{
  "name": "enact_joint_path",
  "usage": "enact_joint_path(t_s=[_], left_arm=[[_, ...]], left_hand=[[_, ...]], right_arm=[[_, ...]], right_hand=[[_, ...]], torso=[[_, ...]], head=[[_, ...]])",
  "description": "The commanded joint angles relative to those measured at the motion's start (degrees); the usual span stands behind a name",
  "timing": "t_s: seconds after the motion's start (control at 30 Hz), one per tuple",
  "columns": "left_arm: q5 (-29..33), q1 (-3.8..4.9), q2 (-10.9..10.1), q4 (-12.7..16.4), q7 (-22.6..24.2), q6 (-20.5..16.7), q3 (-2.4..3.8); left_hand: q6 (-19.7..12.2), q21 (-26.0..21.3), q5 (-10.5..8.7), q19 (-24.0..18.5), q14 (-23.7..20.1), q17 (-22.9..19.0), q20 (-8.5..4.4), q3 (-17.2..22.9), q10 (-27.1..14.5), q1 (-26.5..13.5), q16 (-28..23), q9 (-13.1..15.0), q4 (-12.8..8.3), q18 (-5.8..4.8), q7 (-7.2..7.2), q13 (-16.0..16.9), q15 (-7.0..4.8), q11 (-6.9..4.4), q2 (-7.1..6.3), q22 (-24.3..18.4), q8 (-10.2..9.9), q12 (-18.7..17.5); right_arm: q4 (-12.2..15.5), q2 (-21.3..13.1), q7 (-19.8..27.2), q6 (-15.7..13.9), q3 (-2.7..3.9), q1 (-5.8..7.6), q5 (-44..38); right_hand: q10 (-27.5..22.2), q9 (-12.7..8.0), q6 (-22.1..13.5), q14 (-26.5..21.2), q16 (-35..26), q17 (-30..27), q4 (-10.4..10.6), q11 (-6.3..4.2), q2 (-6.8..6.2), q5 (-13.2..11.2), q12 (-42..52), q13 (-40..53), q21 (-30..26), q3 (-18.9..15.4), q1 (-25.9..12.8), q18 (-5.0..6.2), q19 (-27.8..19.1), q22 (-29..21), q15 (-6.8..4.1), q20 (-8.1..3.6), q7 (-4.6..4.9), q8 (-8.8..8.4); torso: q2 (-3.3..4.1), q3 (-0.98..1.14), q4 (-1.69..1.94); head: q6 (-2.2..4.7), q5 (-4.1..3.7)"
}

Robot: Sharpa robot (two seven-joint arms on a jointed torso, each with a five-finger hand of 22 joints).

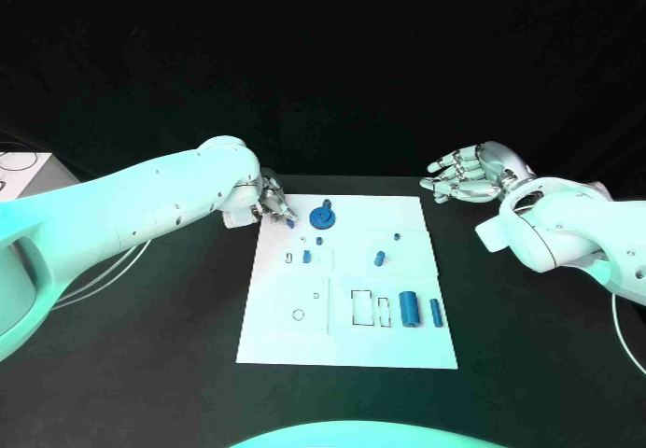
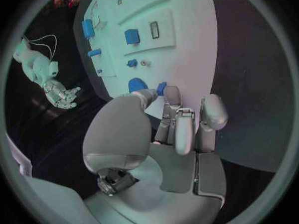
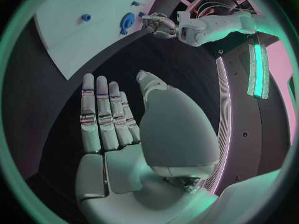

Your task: Assemble the parts on the task board

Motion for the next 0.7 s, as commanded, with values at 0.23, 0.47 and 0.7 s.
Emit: enact_joint_path(t_s=[0.23, 0.47, 0.7], left_arm=[[2.37, -0.19, -0.17, 0.29, 0.7, -0.95, -0.06], [5.4, -0.22, -1.59, 2.22, 1.21, -3.69, -0.06], [8.09, -0.19, -4.73, 6.84, 1.63, -6.68, -0.04]], left_hand=[[-0.91, 0.5, 0.56, 0.22, 3.94, 9.68, -0.48, 8.73, 0.8, 3.67, 0.54, 1.33, -3.15, 0.45, 0.29, -0.32, -0.23, -0.18, -0.87, 0.7, 1.65, -0.4], [1.07, 2.58, 1.65, 2.55, 5.11, 12.22, -0.96, 19.09, 4.24, 0.0, 1.79, 2.44, -8.08, -0.15, -0.25, 2.16, -0.78, -0.83, -5.58, 4.0, 3.01, 1.42], [3.29, 4.11, 6.05, 4.52, 5.96, 14.43, -1.6, 21.97, 7.05, -3.14, 2.78, 2.75, -10.83, -0.68, -1.09, 3.99, -1.47, -1.64, -7.46, 6.59, 3.07, 2.5]], right_arm=[[-0.12, 0.11, 0.83, 0.83, 0.01, -0.02, -0.04], [-0.24, 0.14, 0.88, 0.81, 0.01, -0.02, 0.15], [-0.39, 0.14, 0.89, 0.79, 0.01, -0.02, 0.32]], right_hand=[[0.16, -0.07, 0.02, -0.37, -0.35, -0.04, -0.08, 0.2, 0.44, 0.34, -0.27, -0.04, -0.07, 0.09, 0.32, 0.32, -0.37, -0.05, 0.12, 0.12, 0.89, 0.18], [0.2, -0.08, 0.04, -0.36, -0.37, -0.1, -0.06, 0.2, 0.46, 0.37, -0.28, -0.11, -0.06, 0.1, 0.31, 0.33, -0.39, -0.11, 0.12, 0.13, 0.89, 0.2], [0.2, -0.08, 0.04, -0.36, -0.37, -0.1, -0.06, 0.2, 0.46, 0.37, -0.28, -0.11, -0.06, 0.1, 0.31, 0.33, -0.39, -0.11, 0.12, 0.13, 0.89, 0.2]], torso=[[-0.08, 0.01, -0.05], [-0.22, 0.07, 0.16], [-0.53, 0.16, 0.45]], head=[[-0.06, 0.27], [-0.11, 0.44], [-0.24, 0.52]])
